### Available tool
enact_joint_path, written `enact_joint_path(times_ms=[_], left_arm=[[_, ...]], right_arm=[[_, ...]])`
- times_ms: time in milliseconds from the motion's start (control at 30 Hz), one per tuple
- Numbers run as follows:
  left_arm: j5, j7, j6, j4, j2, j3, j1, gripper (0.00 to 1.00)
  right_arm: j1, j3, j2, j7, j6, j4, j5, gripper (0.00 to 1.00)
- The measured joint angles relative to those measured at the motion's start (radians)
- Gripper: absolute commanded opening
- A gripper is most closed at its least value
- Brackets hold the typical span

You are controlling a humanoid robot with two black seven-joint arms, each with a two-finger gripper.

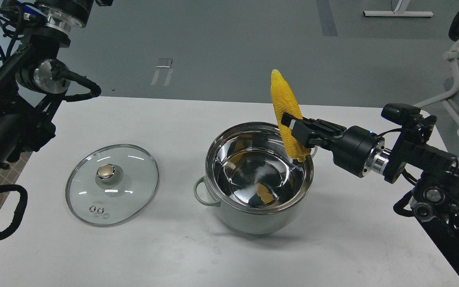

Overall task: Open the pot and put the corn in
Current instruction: 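Lower the corn cob into the pot and open the right gripper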

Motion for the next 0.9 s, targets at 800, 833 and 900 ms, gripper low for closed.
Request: enact_joint_path(times_ms=[800,833,900], left_arm=[[0.003,0.000,-0.003,0.000,-0.007,0.002,0.001,0.97],[0.003,0.000,-0.003,0.000,-0.007,0.002,0.001,0.97],[0.003,0.000,-0.004,0.000,-0.007,0.002,0.000,0.97]], right_arm=[[0.030,-0.172,-0.077,-0.005,0.000,0.007,-0.003,0.93],[0.030,-0.172,-0.075,-0.005,0.000,0.007,-0.003,0.93],[0.030,-0.169,-0.071,-0.005,0.000,0.007,-0.003,0.93]])
